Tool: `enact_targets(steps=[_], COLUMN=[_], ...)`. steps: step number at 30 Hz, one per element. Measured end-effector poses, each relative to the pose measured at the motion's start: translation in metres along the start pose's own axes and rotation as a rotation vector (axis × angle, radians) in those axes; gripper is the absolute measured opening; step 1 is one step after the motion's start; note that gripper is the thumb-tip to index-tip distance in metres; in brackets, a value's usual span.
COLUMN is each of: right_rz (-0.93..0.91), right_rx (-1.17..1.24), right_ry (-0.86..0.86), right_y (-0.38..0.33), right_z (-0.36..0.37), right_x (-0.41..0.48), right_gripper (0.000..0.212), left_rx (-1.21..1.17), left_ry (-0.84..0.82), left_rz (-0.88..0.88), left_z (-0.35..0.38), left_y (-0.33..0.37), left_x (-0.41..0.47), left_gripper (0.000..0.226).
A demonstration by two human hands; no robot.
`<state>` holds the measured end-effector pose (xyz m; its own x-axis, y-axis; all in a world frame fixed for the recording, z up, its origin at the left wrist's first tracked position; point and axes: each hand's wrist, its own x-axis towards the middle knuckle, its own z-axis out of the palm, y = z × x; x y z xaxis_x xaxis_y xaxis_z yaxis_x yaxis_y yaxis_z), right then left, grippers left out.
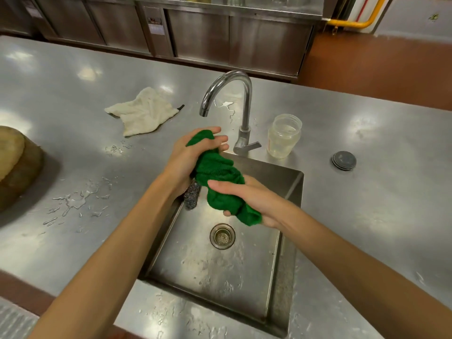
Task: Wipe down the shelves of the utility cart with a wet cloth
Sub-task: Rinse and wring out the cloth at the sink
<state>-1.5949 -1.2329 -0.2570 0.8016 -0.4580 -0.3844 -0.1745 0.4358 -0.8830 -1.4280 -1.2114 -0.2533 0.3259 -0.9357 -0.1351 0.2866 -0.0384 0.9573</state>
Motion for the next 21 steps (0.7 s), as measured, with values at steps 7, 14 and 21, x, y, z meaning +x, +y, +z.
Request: enact_targets(steps=[7,14,21], right_rz=[-0.024,-0.120,-0.305], right_rx=[0.037,-0.051,-0.329], right_ry=[0.195,0.314,0.341], right_y=[0.010,0.025,0.033], right_z=[-0.005,-0.012,-0.004], right_x=[-0.050,-0.098,-0.140], right_gripper=[0.037,0.035,0.020], left_rx=[0.156,0.468,0.637], left_ry=[-0.246,-0.055,0.118], left_rz=[0.026,0.145,0.187], left_z=[-0.010,0.011,0.028], left_y=[0.009,0.018,0.024], left_x=[-0.055,-0.121,-0.179], left_gripper=[0.075,0.039,0.020])
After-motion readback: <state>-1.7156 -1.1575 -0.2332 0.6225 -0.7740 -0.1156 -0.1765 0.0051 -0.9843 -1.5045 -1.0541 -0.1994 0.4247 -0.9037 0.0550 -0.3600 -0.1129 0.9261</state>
